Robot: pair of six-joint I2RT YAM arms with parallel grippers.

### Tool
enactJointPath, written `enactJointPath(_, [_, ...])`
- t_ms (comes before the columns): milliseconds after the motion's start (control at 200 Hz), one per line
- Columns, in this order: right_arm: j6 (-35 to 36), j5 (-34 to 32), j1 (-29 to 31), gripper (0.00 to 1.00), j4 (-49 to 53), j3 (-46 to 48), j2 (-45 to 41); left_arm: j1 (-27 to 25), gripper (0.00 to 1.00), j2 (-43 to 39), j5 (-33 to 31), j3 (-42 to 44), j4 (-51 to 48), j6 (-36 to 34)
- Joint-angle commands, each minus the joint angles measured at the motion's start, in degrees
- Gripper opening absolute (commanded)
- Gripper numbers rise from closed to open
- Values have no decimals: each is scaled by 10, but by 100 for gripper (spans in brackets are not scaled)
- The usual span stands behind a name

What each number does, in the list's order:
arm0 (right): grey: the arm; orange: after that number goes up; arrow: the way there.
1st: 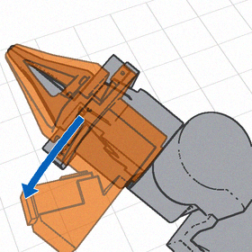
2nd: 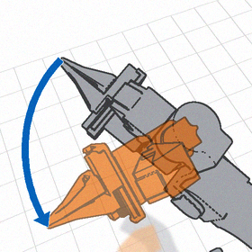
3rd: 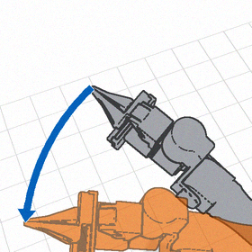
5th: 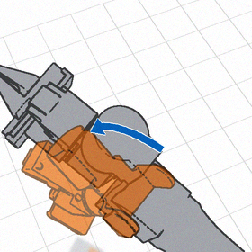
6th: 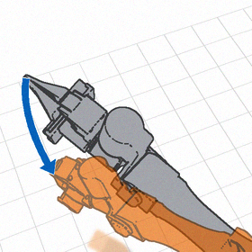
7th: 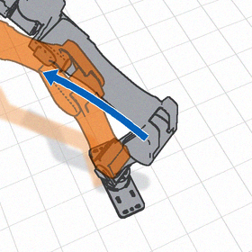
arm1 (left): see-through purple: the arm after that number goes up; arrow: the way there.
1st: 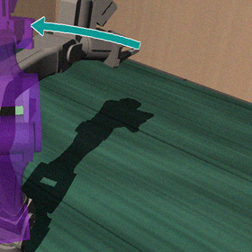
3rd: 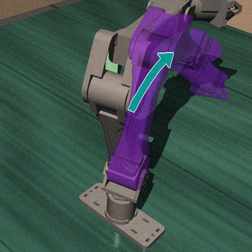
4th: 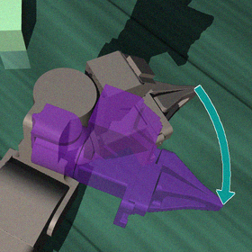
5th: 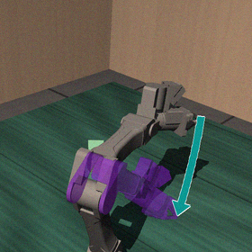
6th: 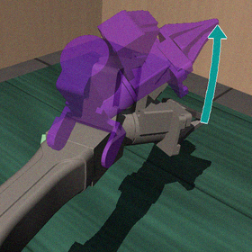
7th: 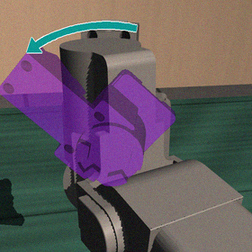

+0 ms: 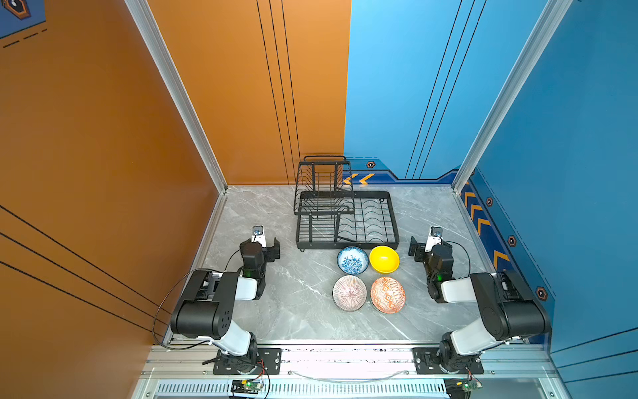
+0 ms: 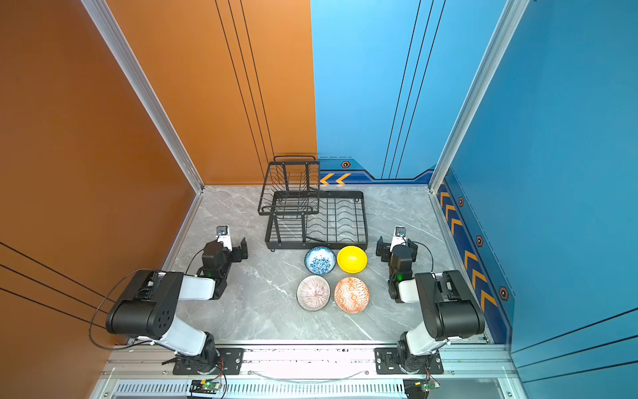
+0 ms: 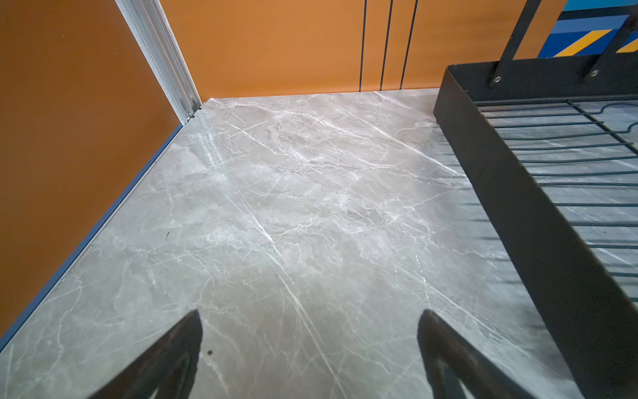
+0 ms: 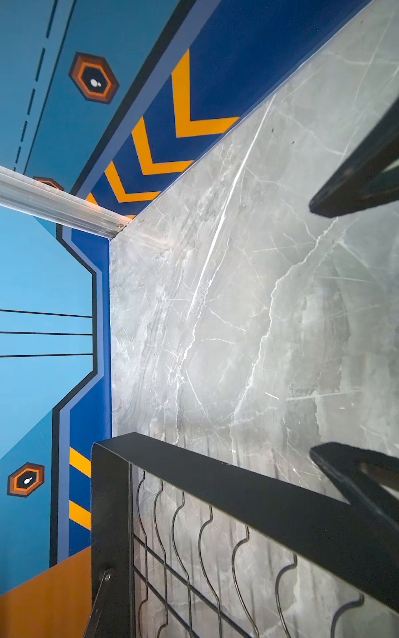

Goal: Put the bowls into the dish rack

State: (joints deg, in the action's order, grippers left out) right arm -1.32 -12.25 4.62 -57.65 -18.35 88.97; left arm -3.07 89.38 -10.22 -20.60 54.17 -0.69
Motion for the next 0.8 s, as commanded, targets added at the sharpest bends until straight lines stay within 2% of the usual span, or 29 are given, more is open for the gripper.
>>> enactJointPath(0, [2, -12, 5, 100, -1, -2, -3, -3, 98, 2, -4, -7, -3, -9])
enactJointPath(681, [2, -12, 6, 100, 2, -3, -3, 4, 98, 3, 12, -9, -5, -9])
enactJointPath(796, [-9, 30, -14, 100, 40, -23, -2, 5, 98, 3, 12, -8, -5, -9])
